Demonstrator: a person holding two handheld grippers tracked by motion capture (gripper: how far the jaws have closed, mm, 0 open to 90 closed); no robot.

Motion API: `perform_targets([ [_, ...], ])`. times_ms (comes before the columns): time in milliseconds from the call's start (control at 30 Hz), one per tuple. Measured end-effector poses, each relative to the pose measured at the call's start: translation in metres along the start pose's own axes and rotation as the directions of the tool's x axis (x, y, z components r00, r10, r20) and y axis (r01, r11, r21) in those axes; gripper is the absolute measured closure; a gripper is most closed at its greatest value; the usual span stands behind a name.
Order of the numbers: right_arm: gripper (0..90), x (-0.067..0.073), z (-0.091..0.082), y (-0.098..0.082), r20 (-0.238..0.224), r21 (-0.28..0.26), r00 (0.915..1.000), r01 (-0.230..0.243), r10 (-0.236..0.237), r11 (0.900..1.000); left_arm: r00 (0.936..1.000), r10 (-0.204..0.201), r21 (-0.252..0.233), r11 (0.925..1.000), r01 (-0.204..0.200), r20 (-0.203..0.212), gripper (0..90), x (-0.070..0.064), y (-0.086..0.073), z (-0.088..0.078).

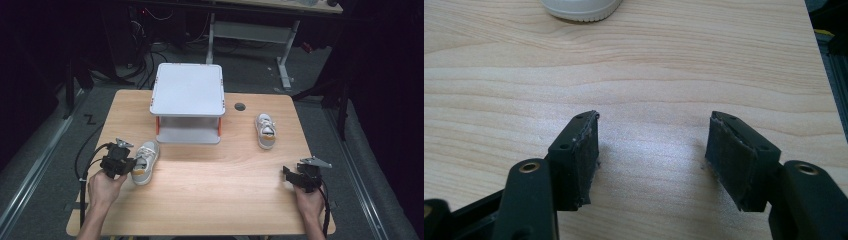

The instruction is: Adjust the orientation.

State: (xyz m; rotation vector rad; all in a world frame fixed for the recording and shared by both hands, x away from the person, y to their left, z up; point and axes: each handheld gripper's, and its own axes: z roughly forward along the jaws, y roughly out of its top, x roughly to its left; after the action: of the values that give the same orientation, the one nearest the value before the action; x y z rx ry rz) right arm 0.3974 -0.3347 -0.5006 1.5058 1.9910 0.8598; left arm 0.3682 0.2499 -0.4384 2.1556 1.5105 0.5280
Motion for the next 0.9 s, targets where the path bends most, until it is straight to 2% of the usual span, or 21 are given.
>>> perform_targets([
  [167, 38.1, 0.000, 0.000, 0.000, -0.001, -0.001, 1.0000, -0.001, 0.001, 1.000, 0.9997, -0.013, 0.001, 0.9999, 0.013, -0.018, 84.5, 0.000, 0.002, -0.001],
  [467, 37.8, 0.000, 0.000, 0.000, -0.003, -0.001, 1.0000, -0.001, 0.001, 1.000, 0.9996, -0.027, 0.002, 0.9996, 0.027, -0.013, 85.3, -0.001, 0.002, -0.007],
  [667, 37.6, -0.001, 0.000, 0.000, -0.006, -0.002, 1.0000, -0.002, 0.001, 1.000, 0.9992, -0.039, -0.004, 0.9992, 0.039, 0.002, 85.5, -0.002, 0.002, -0.010],
  [900, 37.2, -0.001, 0.000, 0.000, -0.006, -0.001, 1.0000, -0.001, 0.001, 1.000, 0.9991, -0.034, -0.010, 0.9994, 0.034, 0.026, 85.6, -0.011, 0.008, -0.015],
])
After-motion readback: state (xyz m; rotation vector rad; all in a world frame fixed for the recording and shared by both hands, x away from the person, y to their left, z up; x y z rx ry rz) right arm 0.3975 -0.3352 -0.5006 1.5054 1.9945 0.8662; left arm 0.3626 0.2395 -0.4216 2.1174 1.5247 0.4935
